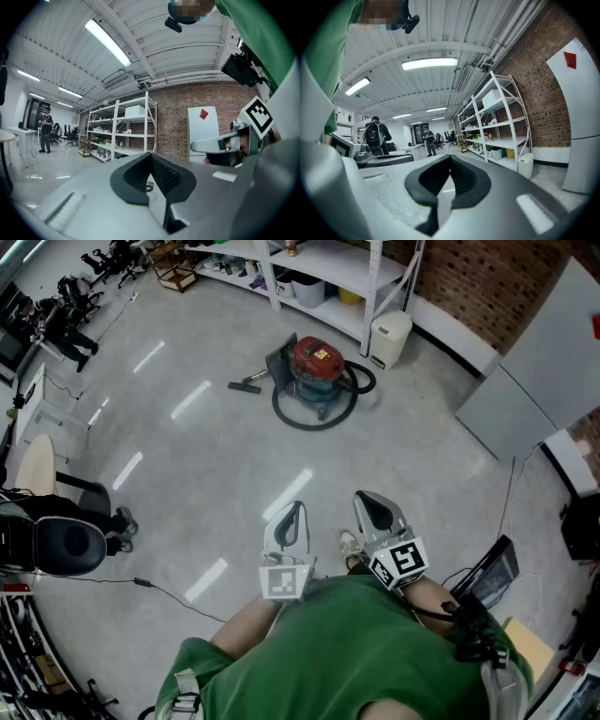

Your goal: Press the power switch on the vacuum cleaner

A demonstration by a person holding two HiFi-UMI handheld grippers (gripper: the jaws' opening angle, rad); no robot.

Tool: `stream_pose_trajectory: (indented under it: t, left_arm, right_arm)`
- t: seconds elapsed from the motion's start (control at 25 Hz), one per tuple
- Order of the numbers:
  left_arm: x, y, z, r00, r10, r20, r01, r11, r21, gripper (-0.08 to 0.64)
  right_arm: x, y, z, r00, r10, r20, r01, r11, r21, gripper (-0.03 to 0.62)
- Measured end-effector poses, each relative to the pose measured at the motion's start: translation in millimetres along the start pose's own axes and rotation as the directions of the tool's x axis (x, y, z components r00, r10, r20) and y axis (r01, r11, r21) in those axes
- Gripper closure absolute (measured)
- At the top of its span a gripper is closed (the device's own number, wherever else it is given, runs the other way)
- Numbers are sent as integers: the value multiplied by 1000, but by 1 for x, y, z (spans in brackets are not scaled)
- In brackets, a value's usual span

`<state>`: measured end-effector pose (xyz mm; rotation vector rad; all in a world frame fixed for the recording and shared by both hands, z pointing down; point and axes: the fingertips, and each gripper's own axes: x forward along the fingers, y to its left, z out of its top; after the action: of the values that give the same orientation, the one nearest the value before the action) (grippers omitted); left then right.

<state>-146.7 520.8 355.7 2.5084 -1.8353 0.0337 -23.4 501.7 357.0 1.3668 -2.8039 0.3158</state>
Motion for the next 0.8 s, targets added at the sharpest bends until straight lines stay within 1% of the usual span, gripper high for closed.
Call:
stream_pose_trajectory:
  t: [0.12, 0.28, 0.44, 0.8]
  left_arm:
    - [0, 0, 0, 1000, 2, -4, -2, 1000, 5, 554]
    - [-2, -1, 2, 1000, 7, -6, -7, 1000, -10, 554]
    - [-3, -2, 3, 1000, 1, -3, -1, 1000, 10, 554]
    - [-3, -9, 6, 1000, -14, 4, 14, 1000, 14, 554]
  right_arm:
    - [-1, 0, 1, 1000, 0, 3, 0, 1000, -1, 589]
    - [-3, 0, 2, 1000, -5, 7, 5, 1000, 2, 589]
    - [-6, -1, 4, 1000, -14, 16, 14, 1000, 5, 589]
    - [-20, -8, 6, 998, -56, 15, 56, 998, -2, 589]
